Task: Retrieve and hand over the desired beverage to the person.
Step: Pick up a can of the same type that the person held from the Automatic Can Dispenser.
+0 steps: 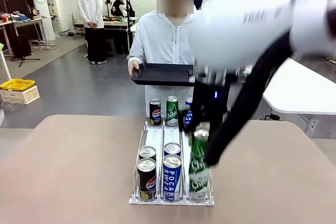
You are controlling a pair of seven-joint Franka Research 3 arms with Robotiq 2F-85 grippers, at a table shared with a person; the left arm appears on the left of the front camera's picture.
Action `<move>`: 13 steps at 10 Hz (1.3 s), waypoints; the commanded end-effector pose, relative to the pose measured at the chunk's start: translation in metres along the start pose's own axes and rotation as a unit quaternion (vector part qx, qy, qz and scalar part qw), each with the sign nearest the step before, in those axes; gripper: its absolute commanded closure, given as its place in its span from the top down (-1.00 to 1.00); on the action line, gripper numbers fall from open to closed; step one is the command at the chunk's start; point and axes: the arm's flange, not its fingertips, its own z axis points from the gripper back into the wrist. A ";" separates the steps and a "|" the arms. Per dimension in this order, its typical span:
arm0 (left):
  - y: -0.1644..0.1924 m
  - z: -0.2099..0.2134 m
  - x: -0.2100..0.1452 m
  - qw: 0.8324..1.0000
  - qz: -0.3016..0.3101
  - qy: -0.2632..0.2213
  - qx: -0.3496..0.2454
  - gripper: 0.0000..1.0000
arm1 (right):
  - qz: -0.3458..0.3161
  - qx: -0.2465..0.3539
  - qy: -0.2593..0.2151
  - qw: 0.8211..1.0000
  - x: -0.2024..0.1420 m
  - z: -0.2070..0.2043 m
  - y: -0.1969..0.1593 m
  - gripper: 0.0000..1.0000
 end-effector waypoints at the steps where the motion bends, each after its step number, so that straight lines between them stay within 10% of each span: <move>1: 0.001 0.001 0.000 1.000 -0.010 -0.004 -0.009 1.00 | -0.022 -0.007 0.011 1.000 0.018 0.088 0.017 -1.00; 5: 0.001 0.001 0.000 1.000 -0.010 -0.004 -0.009 1.00 | -0.083 -0.031 -0.033 0.996 0.053 0.195 0.041 -1.00; 13: 0.001 0.001 0.000 1.000 -0.010 -0.004 -0.009 1.00 | -0.103 -0.020 -0.032 0.994 0.087 0.184 0.019 -1.00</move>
